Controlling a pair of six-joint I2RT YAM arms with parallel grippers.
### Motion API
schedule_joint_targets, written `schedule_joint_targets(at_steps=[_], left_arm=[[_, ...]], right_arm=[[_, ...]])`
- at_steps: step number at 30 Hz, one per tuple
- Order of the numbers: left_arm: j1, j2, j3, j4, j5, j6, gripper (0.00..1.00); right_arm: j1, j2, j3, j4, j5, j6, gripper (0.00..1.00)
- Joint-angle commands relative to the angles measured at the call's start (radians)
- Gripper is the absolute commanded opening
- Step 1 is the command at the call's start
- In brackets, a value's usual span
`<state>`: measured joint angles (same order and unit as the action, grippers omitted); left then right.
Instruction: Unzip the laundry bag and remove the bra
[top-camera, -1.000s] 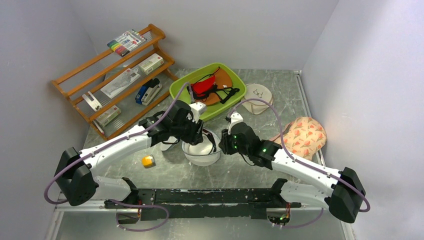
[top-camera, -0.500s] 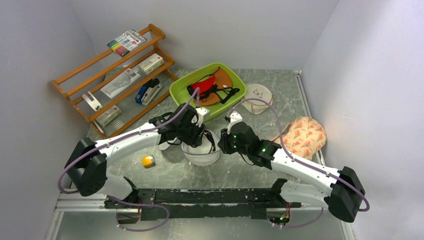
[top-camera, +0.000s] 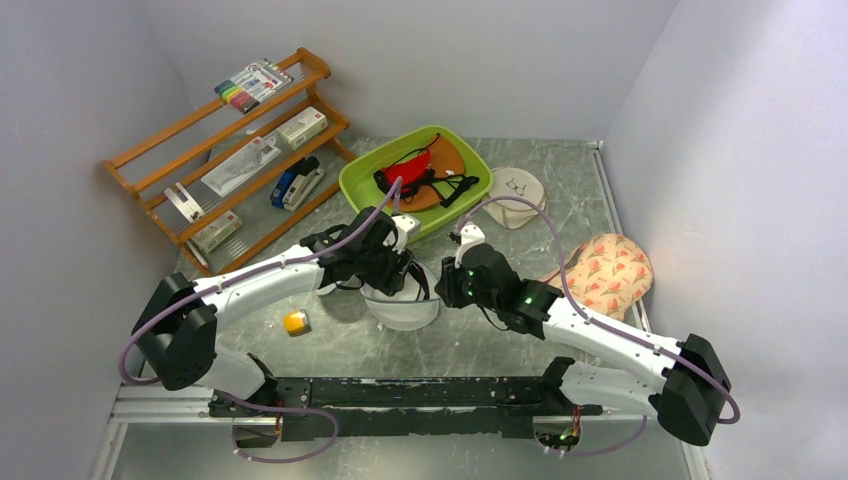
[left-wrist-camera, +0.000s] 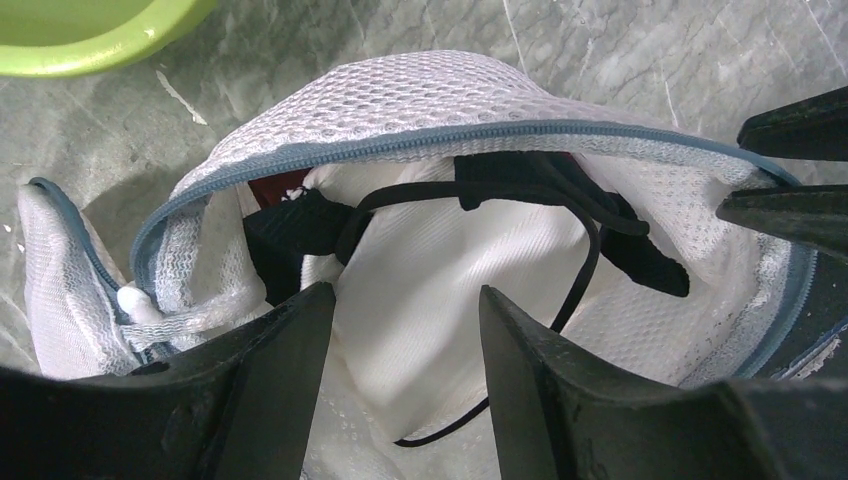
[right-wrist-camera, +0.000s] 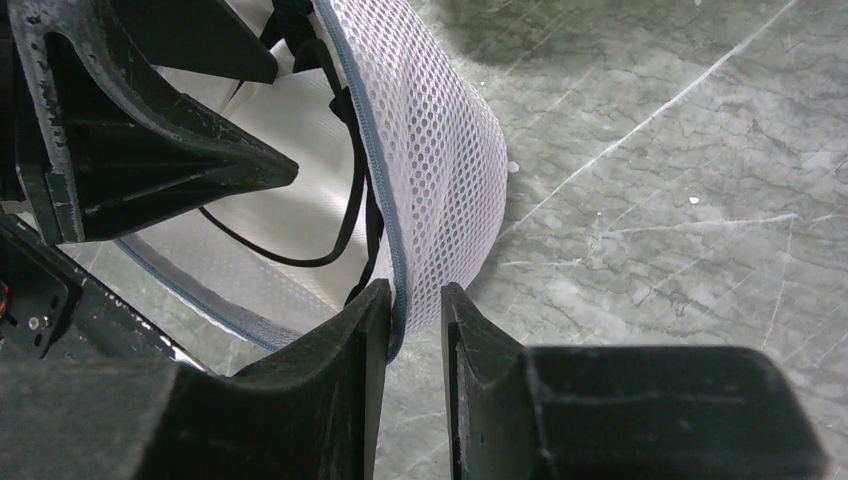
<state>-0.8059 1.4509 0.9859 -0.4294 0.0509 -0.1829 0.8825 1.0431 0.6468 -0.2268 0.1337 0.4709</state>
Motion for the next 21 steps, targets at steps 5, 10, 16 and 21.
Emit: schedule_joint_targets(at_steps=[5, 10, 16, 21], left_arm=[[0.0, 0.014, -0.038, 0.061, 0.025, -0.01, 0.66], [-0.017, 0.002, -0.063, 0.075, 0.066, -0.037, 0.57], [-0.018, -0.06, -0.076, 0.062, 0.096, -0.083, 0.27], [-0.018, -0.127, -0.095, 0.093, 0.17, -0.125, 0.07]], right_arm=[[-0.004, 0.009, 0.004, 0.028, -0.006, -0.014, 0.25], [-0.004, -0.01, -0.019, 0.035, -0.007, -0.009, 0.25], [-0.004, 0.017, 0.021, 0.014, 0.01, -0.027, 0.25], [-0.005, 0.006, 0.025, -0.003, 0.014, -0.032, 0.25]])
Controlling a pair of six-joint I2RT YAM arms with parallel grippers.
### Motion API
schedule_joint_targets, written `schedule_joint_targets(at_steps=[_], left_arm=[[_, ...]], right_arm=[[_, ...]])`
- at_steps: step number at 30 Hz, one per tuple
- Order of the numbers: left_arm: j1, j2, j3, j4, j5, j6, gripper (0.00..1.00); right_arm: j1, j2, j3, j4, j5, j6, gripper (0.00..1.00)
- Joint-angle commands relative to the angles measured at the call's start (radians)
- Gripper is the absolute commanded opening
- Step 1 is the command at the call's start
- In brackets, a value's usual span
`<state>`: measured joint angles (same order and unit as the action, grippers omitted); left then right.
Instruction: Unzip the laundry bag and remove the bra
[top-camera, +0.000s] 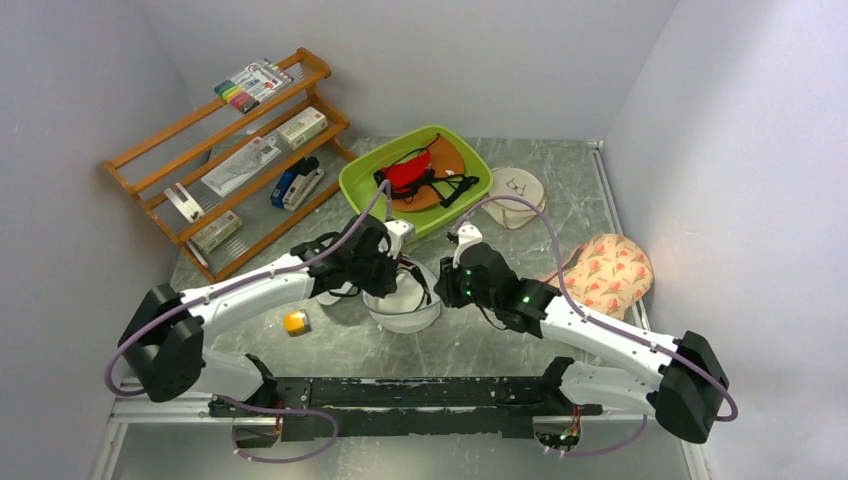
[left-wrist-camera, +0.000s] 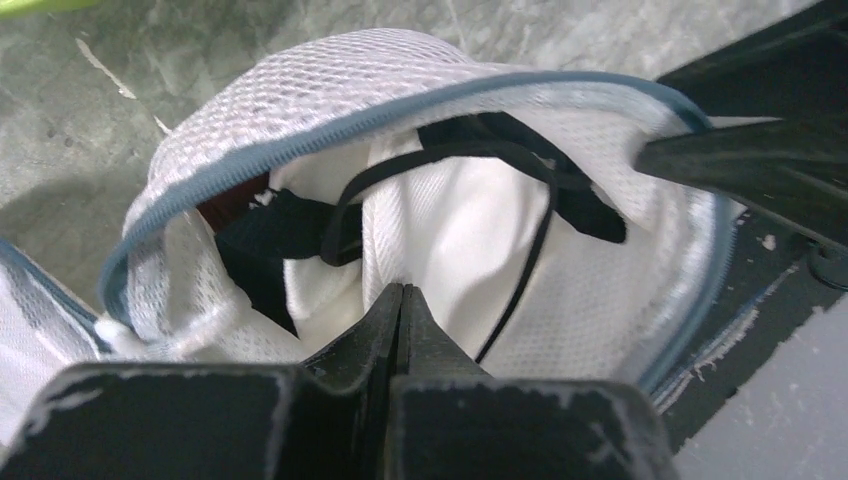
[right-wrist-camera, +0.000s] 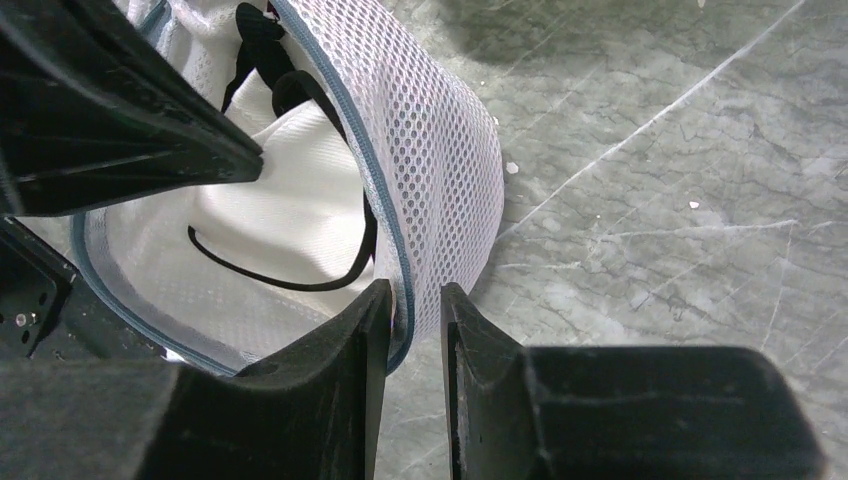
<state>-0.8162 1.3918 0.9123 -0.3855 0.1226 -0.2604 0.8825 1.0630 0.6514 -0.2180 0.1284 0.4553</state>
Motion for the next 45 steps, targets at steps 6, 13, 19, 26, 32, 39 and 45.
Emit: schedule_joint_targets(at_steps=[6, 13, 19, 26, 32, 39, 45], left_arm=[[-0.008, -0.178, -0.031, 0.077, 0.124, -0.048, 0.07], [-0.007, -0.258, -0.038, 0.119, 0.156, -0.081, 0.07], [-0.006, -0.305, 0.03, 0.018, 0.001, -0.12, 0.07], [-0.007, -0.427, 0.076, 0.071, -0.007, -0.147, 0.07], [-0.008, -0.499, 0.171, 0.067, -0.067, -0.132, 0.07], [-0.008, -0.386, 0.445, -0.081, -0.186, -0.041, 0.07], [-0.008, -0.32, 0.593, -0.059, -0.222, 0.011, 0.07]], right_arm=[[-0.005, -0.03, 0.017, -0.009, 0.051, -0.018, 0.25], [-0.005, -0.047, 0.012, -0.026, 0.048, -0.017, 0.25], [-0.005, -0.051, 0.011, -0.019, 0.06, -0.014, 0.25], [-0.005, -0.051, 0.005, -0.026, 0.055, -0.007, 0.24], [-0.005, -0.064, -0.002, -0.011, 0.054, 0.006, 0.24], [-0.005, -0.066, -0.008, -0.024, 0.047, 0.009, 0.22], [-0.005, -0.095, -0.012, -0.02, 0.062, 0.018, 0.22]])
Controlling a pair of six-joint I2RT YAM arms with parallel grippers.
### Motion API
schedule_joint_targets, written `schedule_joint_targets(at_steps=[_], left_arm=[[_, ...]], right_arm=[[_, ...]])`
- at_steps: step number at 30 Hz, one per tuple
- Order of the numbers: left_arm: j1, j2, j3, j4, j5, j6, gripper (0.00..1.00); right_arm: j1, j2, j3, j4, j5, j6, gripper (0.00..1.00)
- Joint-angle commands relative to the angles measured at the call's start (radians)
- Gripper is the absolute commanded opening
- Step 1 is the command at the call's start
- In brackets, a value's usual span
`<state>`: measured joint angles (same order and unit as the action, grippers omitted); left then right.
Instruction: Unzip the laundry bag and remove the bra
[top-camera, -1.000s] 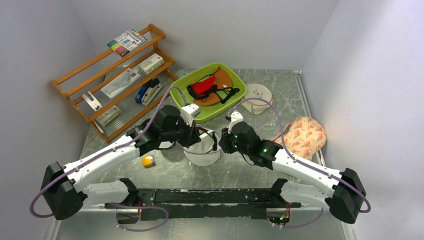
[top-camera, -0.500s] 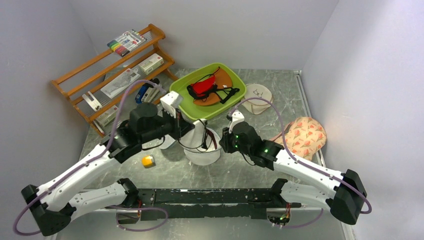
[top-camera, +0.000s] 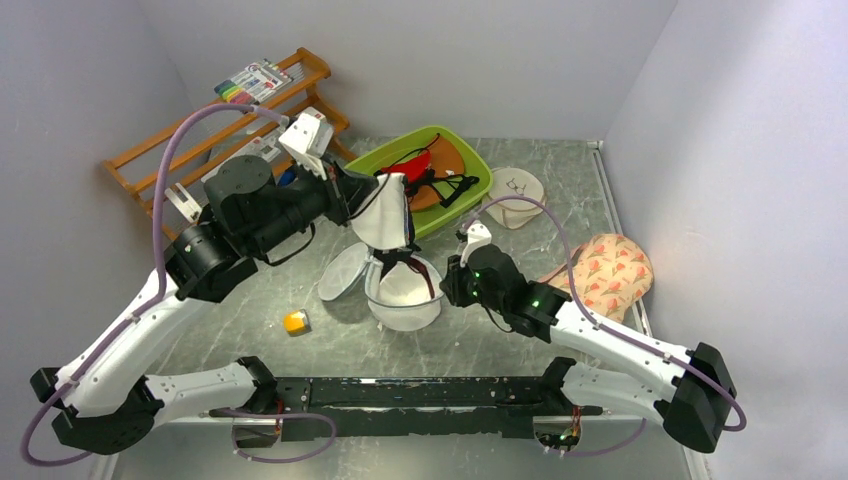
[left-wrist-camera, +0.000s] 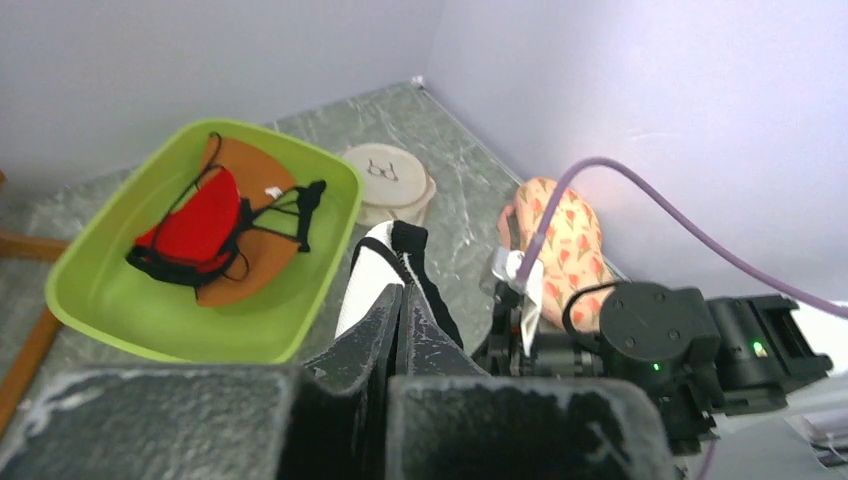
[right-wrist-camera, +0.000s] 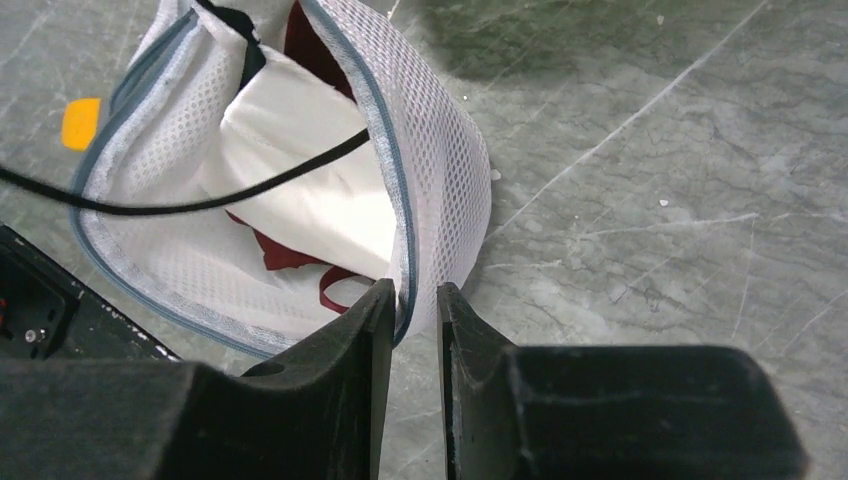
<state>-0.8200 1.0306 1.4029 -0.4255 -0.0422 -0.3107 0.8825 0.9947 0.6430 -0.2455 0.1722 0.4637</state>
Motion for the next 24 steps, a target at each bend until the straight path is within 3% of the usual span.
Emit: schedule_joint_targets(at_steps=[1, 16, 24], left_arm=[[-0.003, 0.063, 0.137, -0.026, -0.058, 0.072, 0.07], [-0.002, 0.3, 0.612, -0.043, -0.133, 0.219, 0.07], [0.004, 0.42, 0.732, 0.078, -0.172, 0.295, 0.07]], right_arm=[[-0.005, -0.024, 0.0, 0.008, 0.02, 0.004, 0.22], [-0.005, 0.0, -0.008, 0.032, 0.013, -0.004, 0.22], [-0.005, -0.009, -0.009, 0.03, 0.01, 0.006, 0.22]])
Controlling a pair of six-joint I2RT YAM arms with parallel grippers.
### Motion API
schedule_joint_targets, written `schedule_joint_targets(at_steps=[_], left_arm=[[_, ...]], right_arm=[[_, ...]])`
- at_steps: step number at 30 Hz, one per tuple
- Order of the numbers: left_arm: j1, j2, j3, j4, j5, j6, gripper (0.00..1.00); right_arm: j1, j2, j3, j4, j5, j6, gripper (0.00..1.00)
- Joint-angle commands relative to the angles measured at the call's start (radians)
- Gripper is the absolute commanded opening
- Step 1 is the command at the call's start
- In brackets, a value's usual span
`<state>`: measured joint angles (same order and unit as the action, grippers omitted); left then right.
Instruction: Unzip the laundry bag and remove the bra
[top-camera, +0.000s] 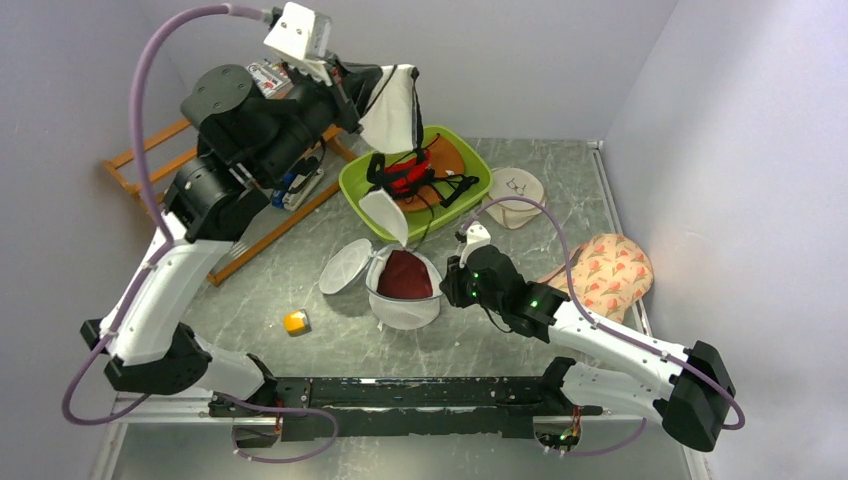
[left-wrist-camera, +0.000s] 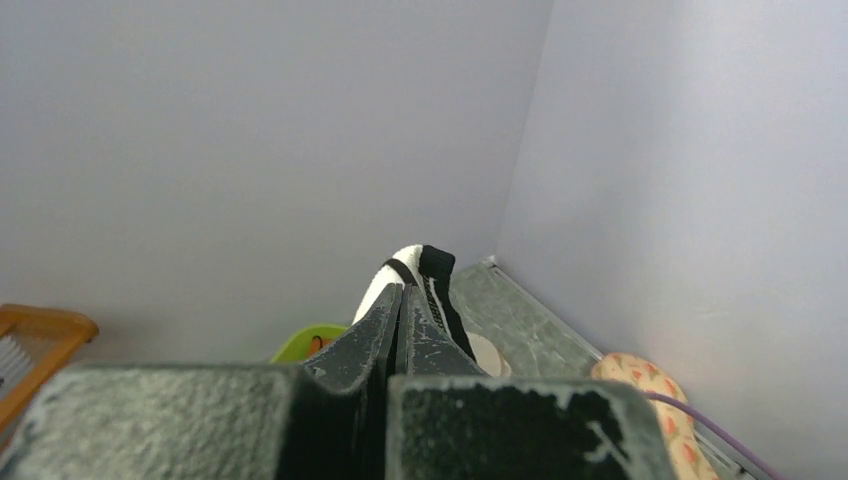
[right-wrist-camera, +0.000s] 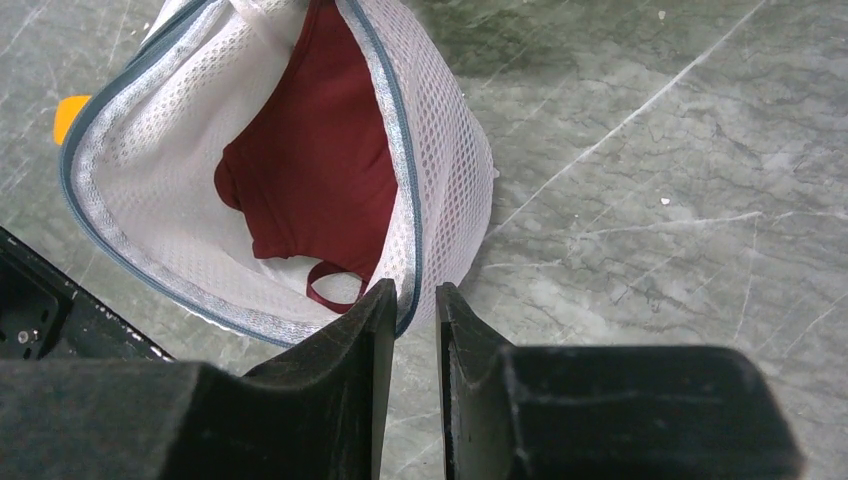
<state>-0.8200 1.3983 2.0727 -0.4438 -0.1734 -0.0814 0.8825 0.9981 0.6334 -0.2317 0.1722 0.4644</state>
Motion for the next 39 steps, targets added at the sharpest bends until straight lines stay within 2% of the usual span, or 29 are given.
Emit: schedule_joint_targets(at_steps=[1, 6, 9, 14, 18, 23, 28, 33, 39], left_arm=[[0.007, 0.07, 0.076, 0.108, -0.038, 0.074, 0.07], [0.031, 0.165, 0.144, 0.129, -0.02, 0.078, 0.07], [0.047, 0.192, 0.117, 0.141, -0.008, 0.063, 0.07], [0.093, 0.183, -0.097, 0.205, 0.011, 0.036, 0.07], [0.185, 0.225, -0.228, 0.236, 0.081, -0.052, 0.07], [0.328, 0.336, -0.364, 0.304, 0.337, -0.192, 0.07], [0.379, 0.419, -0.528, 0.387, 0.502, -0.311, 0.07], [0.381, 0.428, -0.708, 0.47, 0.507, -0.359, 0.07], [0.382, 0.435, -0.785, 0.444, 0.49, -0.361, 0.07]], right_arm=[[-0.005, -0.013, 0.007, 0.013, 0.012, 0.004, 0.22], [-0.005, -0.016, 0.014, 0.007, 0.006, 0.005, 0.21], [-0.005, -0.022, 0.007, 0.011, 0.011, 0.01, 0.21], [-0.005, -0.022, 0.005, 0.01, 0.012, 0.011, 0.21], [-0.005, -0.018, 0.0, 0.012, 0.014, 0.01, 0.21], [-0.005, -0.008, -0.003, 0.023, 0.011, 0.011, 0.21], [-0.005, -0.012, -0.005, 0.02, 0.013, 0.014, 0.21], [-0.005, -0.015, -0.015, 0.023, 0.014, 0.009, 0.21], [-0.005, 0.002, -0.011, 0.04, 0.003, 0.006, 0.21]])
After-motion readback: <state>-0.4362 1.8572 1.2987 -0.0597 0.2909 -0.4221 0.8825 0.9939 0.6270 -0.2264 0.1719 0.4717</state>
